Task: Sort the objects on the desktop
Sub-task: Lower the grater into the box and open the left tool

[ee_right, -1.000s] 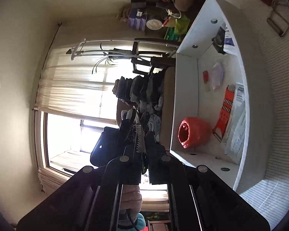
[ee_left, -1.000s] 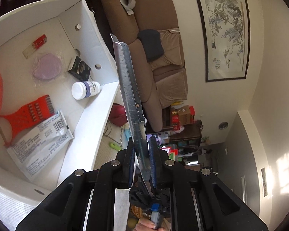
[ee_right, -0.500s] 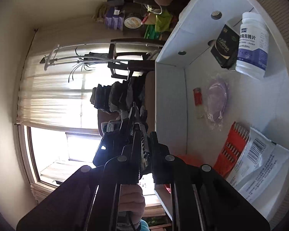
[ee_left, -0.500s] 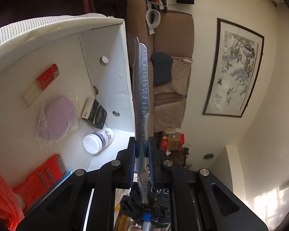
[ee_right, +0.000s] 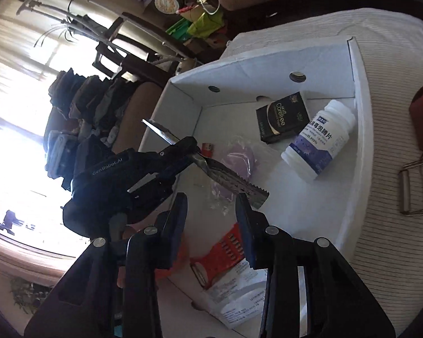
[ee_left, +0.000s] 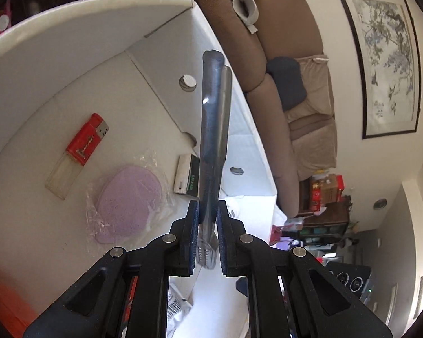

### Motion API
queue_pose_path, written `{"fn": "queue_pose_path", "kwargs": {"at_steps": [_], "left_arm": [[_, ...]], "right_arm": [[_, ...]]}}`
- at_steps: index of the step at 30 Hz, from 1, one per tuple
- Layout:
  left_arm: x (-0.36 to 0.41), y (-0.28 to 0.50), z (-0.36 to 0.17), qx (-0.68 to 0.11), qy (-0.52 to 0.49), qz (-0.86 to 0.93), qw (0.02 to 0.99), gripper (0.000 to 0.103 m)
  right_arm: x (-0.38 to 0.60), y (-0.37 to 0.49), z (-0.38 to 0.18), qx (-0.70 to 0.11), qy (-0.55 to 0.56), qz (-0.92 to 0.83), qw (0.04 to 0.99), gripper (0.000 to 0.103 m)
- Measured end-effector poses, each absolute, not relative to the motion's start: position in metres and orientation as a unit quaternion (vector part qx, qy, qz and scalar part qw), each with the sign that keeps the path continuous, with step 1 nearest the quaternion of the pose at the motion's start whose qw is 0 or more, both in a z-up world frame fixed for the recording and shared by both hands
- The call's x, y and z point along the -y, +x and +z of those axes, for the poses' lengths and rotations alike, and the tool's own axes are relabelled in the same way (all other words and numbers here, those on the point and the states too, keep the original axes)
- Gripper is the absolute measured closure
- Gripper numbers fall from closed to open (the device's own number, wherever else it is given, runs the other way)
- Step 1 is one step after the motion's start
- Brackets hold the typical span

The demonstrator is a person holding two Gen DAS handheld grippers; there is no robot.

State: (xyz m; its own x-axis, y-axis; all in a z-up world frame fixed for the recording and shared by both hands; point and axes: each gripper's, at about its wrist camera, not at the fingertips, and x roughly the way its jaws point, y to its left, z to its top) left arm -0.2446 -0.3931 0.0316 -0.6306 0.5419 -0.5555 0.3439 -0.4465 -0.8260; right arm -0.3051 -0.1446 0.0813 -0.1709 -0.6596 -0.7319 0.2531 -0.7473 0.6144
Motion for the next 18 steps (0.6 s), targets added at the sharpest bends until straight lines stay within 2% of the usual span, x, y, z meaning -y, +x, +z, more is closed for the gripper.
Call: {"fn": "queue_pose_path", "kwargs": {"at_steps": [4, 7, 14, 18], "left_arm": [[0.382, -0.251, 0.021, 0.513, -0.446, 0.732, 0.046, 0.093], [0.376, -0.254, 0.011, 0.498, -0.469, 0.729, 0.031, 0.092], [0.374, -0.261, 0.004, 0.458, -0.501, 0.734, 0.014, 0.086], [0.378, -0.255, -0.007, 0.473, -0.51, 0.719, 0.002, 0.086]], "right_arm": [[0.168, -0.305, 0.075, 0.06, 0.594, -0.755, 0.271, 0.071], [0.174, -0.302, 0.077, 0.011, 0.589, -0.767, 0.255, 0.071], [0.169, -0.303, 0.073, 0.014, 0.592, -0.767, 0.248, 0.071], [0.172, -0.303, 0.07, 0.009, 0.593, -0.767, 0.245, 0.071]]}}
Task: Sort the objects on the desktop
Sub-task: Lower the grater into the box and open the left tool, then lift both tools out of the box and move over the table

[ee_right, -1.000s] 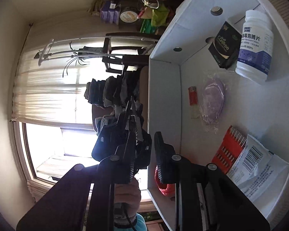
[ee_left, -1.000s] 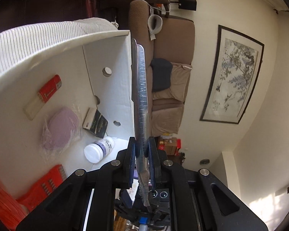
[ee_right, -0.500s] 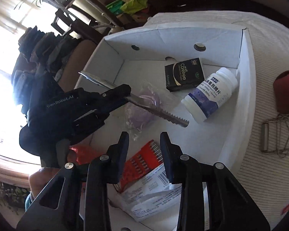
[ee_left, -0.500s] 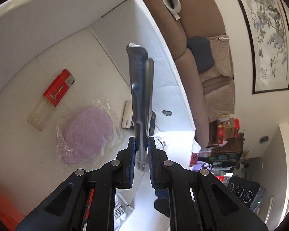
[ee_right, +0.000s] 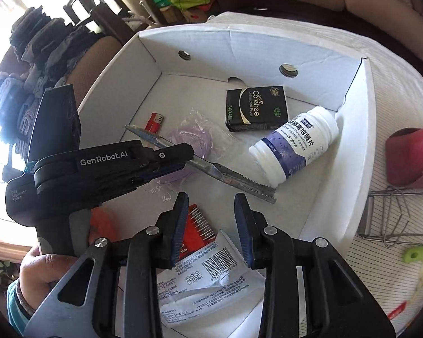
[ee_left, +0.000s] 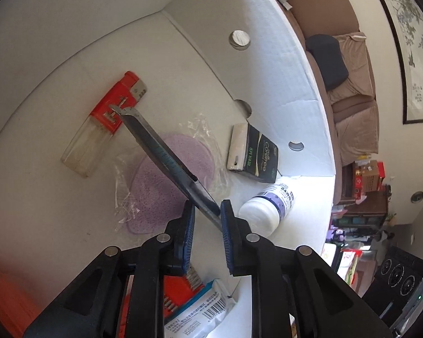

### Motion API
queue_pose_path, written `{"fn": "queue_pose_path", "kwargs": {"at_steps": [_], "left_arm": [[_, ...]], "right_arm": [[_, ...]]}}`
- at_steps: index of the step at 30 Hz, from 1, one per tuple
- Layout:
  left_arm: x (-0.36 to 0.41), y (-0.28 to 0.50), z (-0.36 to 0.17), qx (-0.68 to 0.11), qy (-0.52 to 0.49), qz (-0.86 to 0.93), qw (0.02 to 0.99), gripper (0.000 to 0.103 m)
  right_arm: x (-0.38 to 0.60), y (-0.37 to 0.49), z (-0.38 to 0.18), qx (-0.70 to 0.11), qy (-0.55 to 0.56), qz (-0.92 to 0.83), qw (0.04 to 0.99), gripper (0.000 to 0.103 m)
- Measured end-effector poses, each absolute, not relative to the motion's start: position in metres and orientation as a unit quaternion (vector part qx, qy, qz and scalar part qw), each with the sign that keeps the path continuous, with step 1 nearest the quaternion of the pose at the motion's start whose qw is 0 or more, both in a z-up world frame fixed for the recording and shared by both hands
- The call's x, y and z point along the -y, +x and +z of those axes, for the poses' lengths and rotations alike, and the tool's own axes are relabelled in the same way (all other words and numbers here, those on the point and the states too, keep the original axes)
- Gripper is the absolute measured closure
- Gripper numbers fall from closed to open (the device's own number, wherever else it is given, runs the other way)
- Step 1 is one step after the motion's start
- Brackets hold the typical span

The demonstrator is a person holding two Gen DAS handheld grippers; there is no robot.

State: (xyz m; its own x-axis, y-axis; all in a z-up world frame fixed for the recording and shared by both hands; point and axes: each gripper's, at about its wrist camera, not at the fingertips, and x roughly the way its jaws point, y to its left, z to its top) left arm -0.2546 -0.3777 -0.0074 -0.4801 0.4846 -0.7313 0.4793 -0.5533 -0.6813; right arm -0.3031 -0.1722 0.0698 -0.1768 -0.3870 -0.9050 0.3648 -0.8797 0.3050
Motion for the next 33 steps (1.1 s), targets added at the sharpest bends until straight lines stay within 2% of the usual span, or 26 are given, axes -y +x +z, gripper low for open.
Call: {"fn": "queue_pose_path", "kwargs": {"at_steps": [1, 2, 3, 5, 10, 12, 14, 18, 19, 20, 21, 22, 23, 24, 25, 33], "left_arm": [[0.375, -0.247, -0.01, 0.484, -0.508, 0.712, 0.003, 0.086], [0.375, -0.241, -0.011, 0.495, -0.508, 0.705, 0.001, 0.082], [0.377, -0.235, -0.01, 0.506, -0.504, 0.7, -0.003, 0.068], [0.378, -0.223, -0.003, 0.517, -0.492, 0.7, -0.005, 0.051], [0.375, -0.21, 0.021, 0.495, -0.488, 0.718, -0.023, 0.036], [0.375, -0.205, 0.028, 0.488, -0.491, 0.721, -0.03, 0.023], [0.376, -0.198, 0.035, 0.484, -0.493, 0.722, -0.033, 0.02], [0.376, -0.177, 0.058, 0.456, -0.494, 0.74, -0.031, 0.019], [0.374, -0.172, 0.065, 0.445, -0.494, 0.746, -0.03, 0.018], [0.371, -0.167, 0.072, 0.435, -0.495, 0.752, -0.029, 0.014], [0.369, -0.162, 0.079, 0.425, -0.497, 0.756, -0.029, 0.003], [0.367, -0.155, 0.085, 0.415, -0.5, 0.759, -0.033, 0.0], [0.365, -0.15, 0.09, 0.402, -0.503, 0.764, -0.037, 0.0], [0.365, -0.144, 0.096, 0.395, -0.504, 0.767, -0.034, 0.0], [0.366, -0.137, 0.1, 0.393, -0.504, 0.768, -0.035, 0.0], [0.366, -0.078, 0.115, 0.371, -0.512, 0.773, -0.053, 0.0]], "right_arm": [[0.173, -0.303, 0.069, 0.007, 0.593, -0.767, 0.245, 0.071], [0.173, -0.303, 0.069, 0.005, 0.593, -0.767, 0.245, 0.071], [0.174, -0.302, 0.068, 0.004, 0.593, -0.767, 0.245, 0.071], [0.173, -0.3, 0.068, 0.003, 0.593, -0.767, 0.244, 0.071], [0.175, -0.292, 0.068, -0.011, 0.59, -0.771, 0.238, 0.071], [0.178, -0.286, 0.07, -0.026, 0.59, -0.772, 0.235, 0.071], [0.18, -0.28, 0.073, -0.04, 0.588, -0.773, 0.234, 0.067], [0.179, -0.265, 0.086, -0.067, 0.57, -0.788, 0.223, 0.034], [0.178, -0.261, 0.09, -0.069, 0.566, -0.791, 0.223, 0.033], [0.177, -0.258, 0.093, -0.069, 0.564, -0.793, 0.221, 0.032], [0.175, -0.254, 0.096, -0.067, 0.563, -0.794, 0.22, 0.028], [0.173, -0.25, 0.098, -0.064, 0.563, -0.794, 0.222, 0.023], [0.17, -0.247, 0.1, -0.063, 0.563, -0.794, 0.222, 0.018], [0.168, -0.242, 0.103, -0.063, 0.562, -0.794, 0.222, 0.006], [0.166, -0.237, 0.106, -0.062, 0.561, -0.795, 0.225, 0.0], [0.148, -0.188, 0.141, -0.059, 0.544, -0.805, 0.227, 0.0]]}}
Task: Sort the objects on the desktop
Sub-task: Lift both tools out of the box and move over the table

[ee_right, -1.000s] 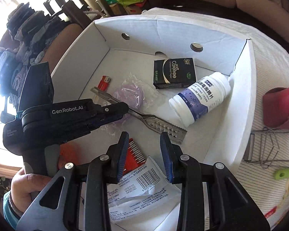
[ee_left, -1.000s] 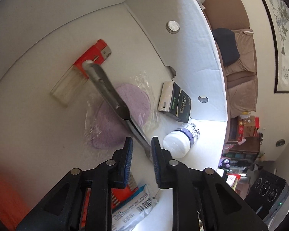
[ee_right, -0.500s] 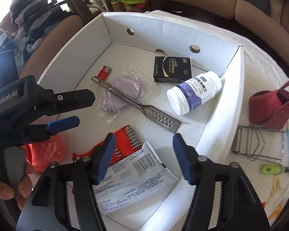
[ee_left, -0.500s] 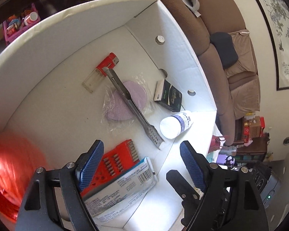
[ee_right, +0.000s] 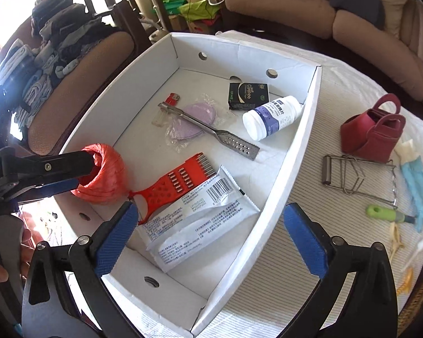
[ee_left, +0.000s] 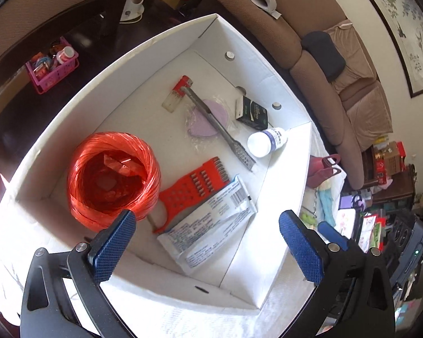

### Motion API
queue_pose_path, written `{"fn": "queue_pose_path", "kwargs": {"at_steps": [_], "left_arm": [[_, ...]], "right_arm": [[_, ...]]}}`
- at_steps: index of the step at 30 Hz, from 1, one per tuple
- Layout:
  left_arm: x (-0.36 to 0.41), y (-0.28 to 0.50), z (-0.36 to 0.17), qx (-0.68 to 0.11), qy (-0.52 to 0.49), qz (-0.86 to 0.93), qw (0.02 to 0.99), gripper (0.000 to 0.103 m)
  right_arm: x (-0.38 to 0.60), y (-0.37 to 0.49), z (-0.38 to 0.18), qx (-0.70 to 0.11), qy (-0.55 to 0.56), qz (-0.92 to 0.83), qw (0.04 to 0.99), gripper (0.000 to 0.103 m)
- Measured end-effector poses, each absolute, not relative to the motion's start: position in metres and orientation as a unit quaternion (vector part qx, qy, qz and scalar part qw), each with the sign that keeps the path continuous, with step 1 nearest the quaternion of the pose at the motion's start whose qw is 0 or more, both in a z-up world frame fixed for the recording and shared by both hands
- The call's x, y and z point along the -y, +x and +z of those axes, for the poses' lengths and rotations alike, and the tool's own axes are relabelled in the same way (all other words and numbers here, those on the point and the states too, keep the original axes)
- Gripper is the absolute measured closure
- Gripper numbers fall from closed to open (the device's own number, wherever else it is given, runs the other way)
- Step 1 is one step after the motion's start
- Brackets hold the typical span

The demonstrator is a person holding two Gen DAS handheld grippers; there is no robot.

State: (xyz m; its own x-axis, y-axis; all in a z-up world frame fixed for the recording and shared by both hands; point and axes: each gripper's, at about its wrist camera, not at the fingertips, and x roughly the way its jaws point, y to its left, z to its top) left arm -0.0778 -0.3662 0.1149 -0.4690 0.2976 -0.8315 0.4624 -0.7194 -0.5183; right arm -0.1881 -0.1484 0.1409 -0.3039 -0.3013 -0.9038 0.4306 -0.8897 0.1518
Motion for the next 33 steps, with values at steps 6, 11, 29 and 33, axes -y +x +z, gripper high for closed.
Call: {"fn": "queue_pose_path", "kwargs": {"at_steps": [6, 11, 29, 33], "left_arm": [[0.35, -0.043, 0.124, -0.33, 0.525, -0.782, 0.057, 0.0], [0.333, -0.017, 0.145, -0.267, 0.523, -0.807, 0.068, 0.0], [0.241, 0.056, 0.18, -0.164, 0.499, -0.85, 0.036, 0.0], [0.206, 0.065, 0.169, -0.13, 0.501, -0.856, 0.021, 0.0]], "right_arm": [[0.139, -0.152, 0.167, -0.058, 0.532, -0.813, 0.23, 0.0], [0.131, -0.122, 0.187, -0.062, 0.521, -0.821, 0.228, 0.0], [0.062, -0.025, 0.214, -0.022, 0.485, -0.85, 0.206, 0.0], [0.028, -0.008, 0.193, -0.003, 0.488, -0.852, 0.189, 0.0]]}}
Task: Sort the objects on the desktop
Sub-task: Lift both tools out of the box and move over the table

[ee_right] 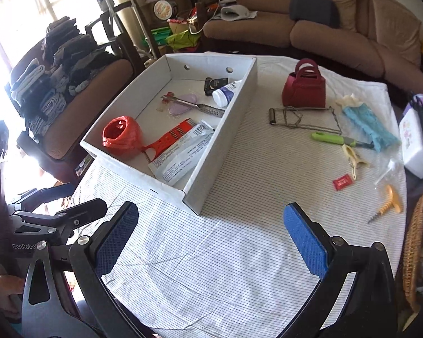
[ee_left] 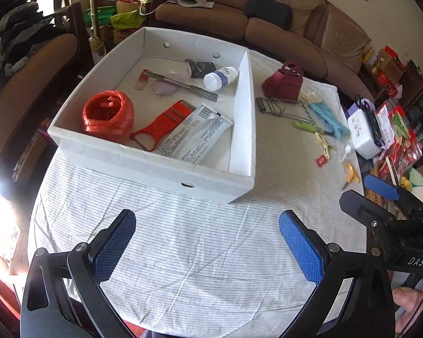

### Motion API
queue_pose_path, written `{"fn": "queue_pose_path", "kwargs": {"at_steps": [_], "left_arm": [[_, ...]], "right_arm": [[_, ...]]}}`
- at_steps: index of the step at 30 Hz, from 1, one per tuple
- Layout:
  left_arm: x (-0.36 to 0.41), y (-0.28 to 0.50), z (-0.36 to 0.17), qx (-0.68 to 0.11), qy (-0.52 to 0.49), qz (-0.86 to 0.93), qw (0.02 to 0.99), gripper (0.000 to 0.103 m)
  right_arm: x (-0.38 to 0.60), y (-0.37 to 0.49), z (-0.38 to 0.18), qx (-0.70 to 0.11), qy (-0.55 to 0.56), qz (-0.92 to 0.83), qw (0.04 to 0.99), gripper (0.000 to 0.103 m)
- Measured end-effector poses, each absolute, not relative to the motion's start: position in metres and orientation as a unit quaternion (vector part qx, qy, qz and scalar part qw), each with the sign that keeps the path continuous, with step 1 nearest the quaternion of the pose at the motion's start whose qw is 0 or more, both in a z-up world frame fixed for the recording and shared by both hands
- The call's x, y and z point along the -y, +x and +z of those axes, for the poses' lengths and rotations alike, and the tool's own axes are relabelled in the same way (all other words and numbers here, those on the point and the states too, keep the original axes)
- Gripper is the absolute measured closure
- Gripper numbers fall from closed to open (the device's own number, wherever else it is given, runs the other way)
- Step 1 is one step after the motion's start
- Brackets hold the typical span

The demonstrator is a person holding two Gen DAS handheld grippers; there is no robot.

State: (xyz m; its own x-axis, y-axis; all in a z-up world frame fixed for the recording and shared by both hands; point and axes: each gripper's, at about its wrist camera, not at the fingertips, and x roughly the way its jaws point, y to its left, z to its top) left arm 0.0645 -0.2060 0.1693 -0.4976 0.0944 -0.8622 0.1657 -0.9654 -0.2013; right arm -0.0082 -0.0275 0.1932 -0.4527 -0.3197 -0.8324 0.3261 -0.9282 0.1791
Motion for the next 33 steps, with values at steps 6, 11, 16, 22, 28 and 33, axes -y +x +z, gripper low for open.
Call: {"fn": "queue_pose_path", "kwargs": {"at_steps": [6, 11, 16, 22, 28, 33], "left_arm": [[0.131, 0.068, 0.167, -0.05, 0.478, -0.877, -0.018, 0.0], [0.071, 0.059, 0.154, -0.022, 0.468, -0.881, -0.068, 0.0], [0.03, 0.038, 0.127, 0.002, 0.47, -0.879, -0.084, 0.0], [0.009, 0.001, 0.095, 0.007, 0.47, -0.879, -0.083, 0.0], [0.007, -0.042, 0.072, -0.014, 0.477, -0.875, -0.084, 0.0], [0.003, -0.076, 0.065, -0.027, 0.47, -0.876, -0.101, 0.0]], "right_arm": [[-0.039, 0.004, 0.162, 0.011, 0.494, -0.857, 0.148, 0.0], [-0.101, 0.001, 0.132, 0.029, 0.506, -0.856, 0.102, 0.0], [-0.145, -0.002, 0.108, 0.007, 0.493, -0.868, 0.067, 0.0], [-0.179, -0.021, 0.08, 0.032, 0.488, -0.87, 0.07, 0.0], [-0.201, -0.049, 0.066, 0.064, 0.472, -0.874, 0.092, 0.0], [-0.209, -0.086, 0.062, 0.069, 0.469, -0.871, 0.128, 0.0]]}}
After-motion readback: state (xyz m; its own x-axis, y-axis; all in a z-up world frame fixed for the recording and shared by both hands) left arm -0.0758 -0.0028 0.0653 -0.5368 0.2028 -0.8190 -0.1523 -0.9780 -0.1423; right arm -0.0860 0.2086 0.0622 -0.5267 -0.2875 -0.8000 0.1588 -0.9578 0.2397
